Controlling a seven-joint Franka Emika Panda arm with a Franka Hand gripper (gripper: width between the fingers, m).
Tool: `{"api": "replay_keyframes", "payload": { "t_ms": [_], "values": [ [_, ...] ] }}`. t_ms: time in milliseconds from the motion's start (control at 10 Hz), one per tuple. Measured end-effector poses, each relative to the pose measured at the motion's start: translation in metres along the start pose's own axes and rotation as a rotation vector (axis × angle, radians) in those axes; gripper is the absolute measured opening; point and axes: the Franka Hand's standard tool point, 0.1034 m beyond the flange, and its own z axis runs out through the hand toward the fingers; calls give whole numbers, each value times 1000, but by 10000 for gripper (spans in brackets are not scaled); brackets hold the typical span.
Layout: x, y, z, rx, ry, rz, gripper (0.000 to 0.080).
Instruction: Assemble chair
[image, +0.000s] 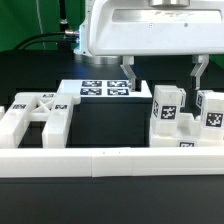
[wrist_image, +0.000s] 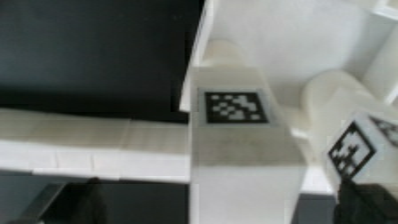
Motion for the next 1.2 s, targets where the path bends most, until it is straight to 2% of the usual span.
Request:
{"api": "replay_keyframes", "payload": {
  "t_ms": [200, 400, 500, 600, 800, 1100, 1200],
  "values": [
    [-1, -2, 5, 14, -96, -5, 649],
    [-2, -1, 10, 10, -89, -7, 649],
    [-2, -1, 10, 10, -89, -7, 526],
    [-2, -1, 10, 10, -89, -7, 526],
    [-2, -1, 10, 11, -89, 9, 285],
    [-2, -1, 10, 10, -89, 26, 285],
    [-2, -3, 10, 12, -82, 200, 285]
  ]
}}
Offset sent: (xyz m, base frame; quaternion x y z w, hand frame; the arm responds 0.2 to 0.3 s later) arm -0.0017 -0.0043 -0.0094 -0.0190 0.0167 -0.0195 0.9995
